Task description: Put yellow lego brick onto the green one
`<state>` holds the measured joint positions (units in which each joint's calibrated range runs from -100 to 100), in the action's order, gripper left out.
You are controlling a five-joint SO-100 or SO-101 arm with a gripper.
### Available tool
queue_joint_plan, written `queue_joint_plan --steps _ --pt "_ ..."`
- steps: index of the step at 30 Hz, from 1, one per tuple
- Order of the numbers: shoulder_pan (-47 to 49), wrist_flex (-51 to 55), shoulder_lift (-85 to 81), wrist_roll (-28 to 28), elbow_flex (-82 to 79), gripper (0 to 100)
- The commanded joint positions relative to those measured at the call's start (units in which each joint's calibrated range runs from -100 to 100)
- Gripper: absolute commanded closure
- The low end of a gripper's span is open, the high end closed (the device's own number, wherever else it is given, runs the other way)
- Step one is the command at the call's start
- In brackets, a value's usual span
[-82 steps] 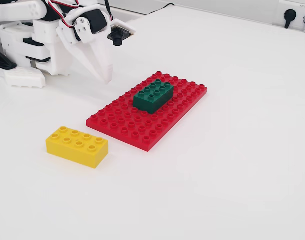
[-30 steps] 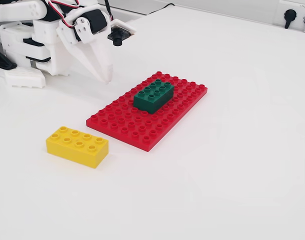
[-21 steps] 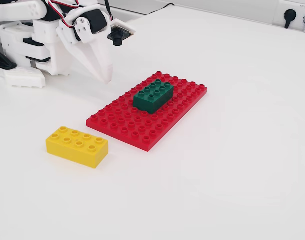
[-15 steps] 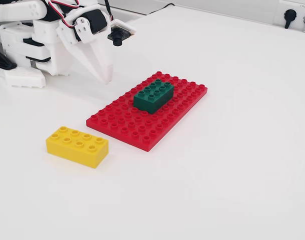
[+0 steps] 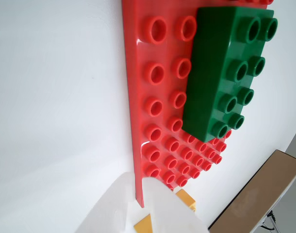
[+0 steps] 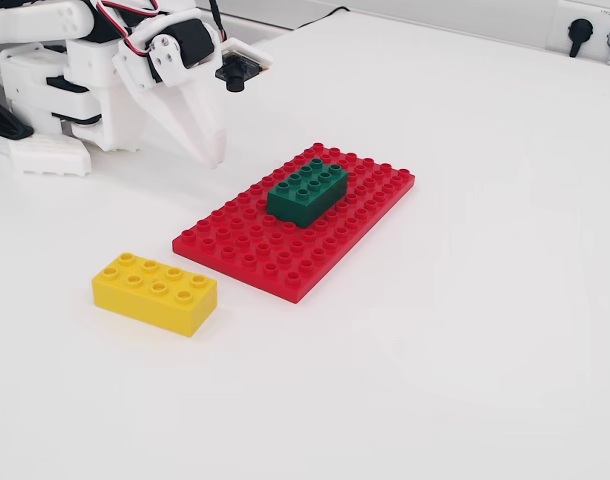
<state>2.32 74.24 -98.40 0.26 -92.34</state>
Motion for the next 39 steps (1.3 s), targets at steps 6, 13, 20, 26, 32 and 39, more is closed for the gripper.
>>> queue_joint_plan --steps 6,13,20,26,32,39 --pt "-0.1 0.0 0.3 -0.1 -0.2 98" --pt "-0.1 0.0 0.3 -0.2 -0.2 98" --pt "0.9 0.0 0.3 -0.2 0.2 98" --pt "-1.2 -2.9 0.4 0.1 3.4 98" --pt "-5.0 -6.2 0.6 0.1 10.4 88" --pt "-5.5 -5.2 5.9 0.1 23.9 84"
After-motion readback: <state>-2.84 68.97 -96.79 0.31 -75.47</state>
